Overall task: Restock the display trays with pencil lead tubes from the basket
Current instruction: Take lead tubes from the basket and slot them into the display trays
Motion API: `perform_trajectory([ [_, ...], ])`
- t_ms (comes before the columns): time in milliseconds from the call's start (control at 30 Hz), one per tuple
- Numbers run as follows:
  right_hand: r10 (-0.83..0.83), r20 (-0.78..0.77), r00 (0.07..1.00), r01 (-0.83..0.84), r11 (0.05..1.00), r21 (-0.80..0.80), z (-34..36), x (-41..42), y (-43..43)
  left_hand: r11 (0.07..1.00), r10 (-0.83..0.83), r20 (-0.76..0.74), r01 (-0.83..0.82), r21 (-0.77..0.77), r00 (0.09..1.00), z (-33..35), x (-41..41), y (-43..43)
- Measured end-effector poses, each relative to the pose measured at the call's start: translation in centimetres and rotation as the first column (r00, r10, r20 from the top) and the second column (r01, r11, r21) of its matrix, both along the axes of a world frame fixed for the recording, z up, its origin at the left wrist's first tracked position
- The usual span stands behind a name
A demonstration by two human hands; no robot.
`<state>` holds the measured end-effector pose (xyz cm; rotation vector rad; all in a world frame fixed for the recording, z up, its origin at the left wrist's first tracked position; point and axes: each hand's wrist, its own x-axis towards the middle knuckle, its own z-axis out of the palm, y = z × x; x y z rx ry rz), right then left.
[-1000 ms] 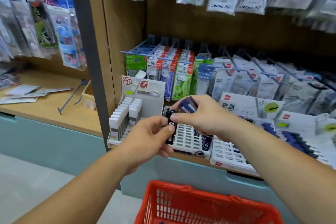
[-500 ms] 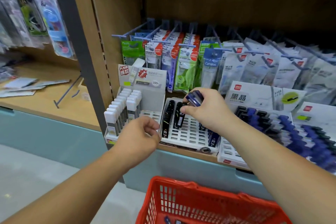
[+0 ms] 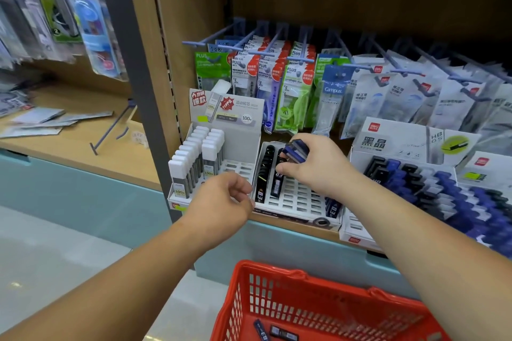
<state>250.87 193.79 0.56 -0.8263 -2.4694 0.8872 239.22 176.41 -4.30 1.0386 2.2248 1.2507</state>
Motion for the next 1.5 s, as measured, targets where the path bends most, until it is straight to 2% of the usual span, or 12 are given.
perform_trajectory([
  [67,-0.003,-0.037,0.999,0.006,0.998,0.055,0.3,0.0,-0.3,0.999,0.019,-0.048,-0.018,0.033,0.999,0.3,0.0,0.0],
  [100,-0.009,-0.073,0.997,0.011,0.999,0.034,0.6,0.1,-0.4,0.998,0.026,-0.071,-0.022,0.057,0.997,0.4,0.1,0.1],
  [200,0.000,-0.112,0.994,-0.016,0.990,-0.143,1.6,0.4,-0.9,0.994,-0.011,-0.086,0.020,0.105,0.996,1.0,1.0,0.5],
  [300,0.037,-0.122,0.992,-0.081,0.924,-0.374,2.8,0.9,-1.5,0.990,-0.060,-0.139,0.077,0.122,0.989,1.0,1.9,1.4],
  [400,0.067,-0.132,0.989,-0.123,0.868,-0.481,3.4,1.8,-1.1,0.986,-0.105,-0.069,0.113,0.124,0.992,0.8,1.8,1.8],
  [533,0.048,-0.079,0.996,-0.071,0.946,-0.317,2.7,2.5,0.2,0.991,-0.107,-0.041,0.110,0.078,0.993,0.8,1.2,1.4],
  [667,-0.004,-0.028,1.000,0.001,0.995,-0.096,2.4,2.3,0.8,1.000,0.001,-0.153,-0.004,-0.023,0.988,0.3,0.5,0.8],
  [733,-0.015,0.013,1.000,0.015,1.000,0.003,2.1,1.8,0.8,0.998,0.006,-0.172,-0.016,-0.057,0.985,0.1,0.6,0.8],
  [867,0.005,0.120,0.993,-0.017,0.994,0.105,0.6,1.0,0.4,0.997,0.005,-0.198,-0.020,-0.074,0.980,-0.3,1.0,1.0],
  [1067,0.041,0.134,0.990,-0.055,0.993,0.101,0.2,0.7,-0.1,0.997,0.003,-0.168,-0.016,-0.074,0.986,-0.5,0.8,1.1],
  [1333,-0.015,0.138,0.990,-0.011,0.982,0.190,-0.8,0.1,-0.6,0.997,-0.008,-0.163,-0.005,-0.077,0.987,-0.4,0.8,0.8],
  [1500,-0.006,0.040,0.999,0.001,0.992,0.125,-0.1,0.1,-0.2,0.997,-0.013,-0.151,0.001,-0.079,0.988,-0.6,0.6,0.8],
])
